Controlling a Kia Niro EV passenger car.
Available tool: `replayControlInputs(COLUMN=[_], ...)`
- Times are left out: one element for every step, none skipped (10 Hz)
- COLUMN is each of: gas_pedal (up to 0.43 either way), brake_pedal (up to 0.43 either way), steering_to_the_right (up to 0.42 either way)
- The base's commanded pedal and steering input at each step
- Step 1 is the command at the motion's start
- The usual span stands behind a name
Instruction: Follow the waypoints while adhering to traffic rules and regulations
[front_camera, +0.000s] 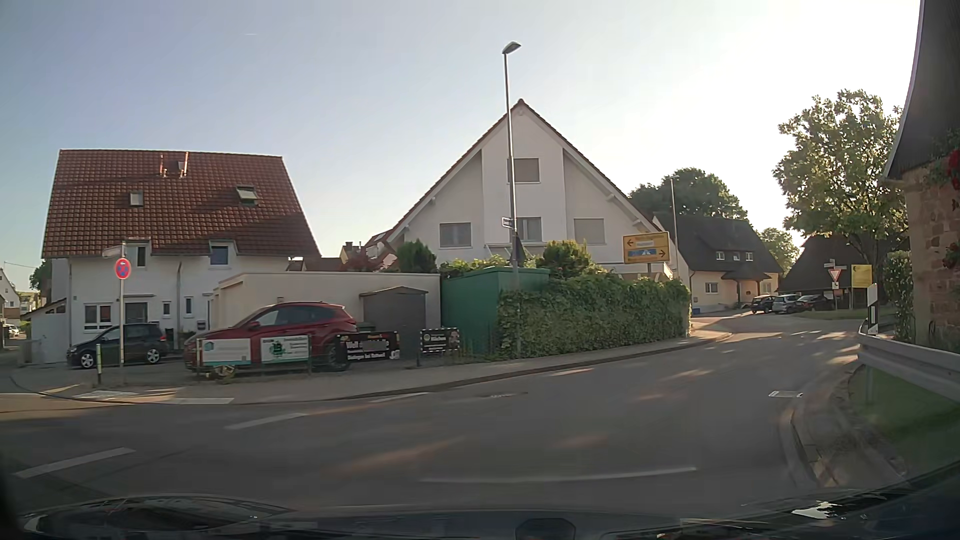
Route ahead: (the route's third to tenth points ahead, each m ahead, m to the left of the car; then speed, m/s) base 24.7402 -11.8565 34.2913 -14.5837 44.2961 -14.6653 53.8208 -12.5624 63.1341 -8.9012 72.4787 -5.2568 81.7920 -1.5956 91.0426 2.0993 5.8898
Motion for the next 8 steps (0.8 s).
replayControlInputs(gas_pedal=[0.02, 0.008, 0.008, 0.008, 0.008, 0.008, 0.008, 0.02], brake_pedal=[0.0, 0.0, 0.0, 0.0, 0.0, 0.0, 0.0, 0.0], steering_to_the_right=[0.227, 0.228, 0.232, 0.239, 0.252, 0.269, 0.286, 0.288])
